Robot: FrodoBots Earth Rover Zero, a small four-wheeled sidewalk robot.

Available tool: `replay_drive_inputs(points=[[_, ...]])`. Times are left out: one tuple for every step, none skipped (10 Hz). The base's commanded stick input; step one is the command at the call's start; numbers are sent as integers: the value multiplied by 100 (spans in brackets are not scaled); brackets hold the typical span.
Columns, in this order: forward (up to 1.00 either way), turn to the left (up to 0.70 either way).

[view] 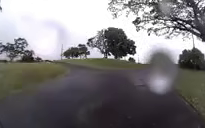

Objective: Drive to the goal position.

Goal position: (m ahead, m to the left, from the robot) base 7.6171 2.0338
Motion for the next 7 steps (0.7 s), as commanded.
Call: replay_drive_inputs(points=[[85, 0], [85, 0], [85, 0], [85, 0], [85, 0], [85, 0], [85, 0]])
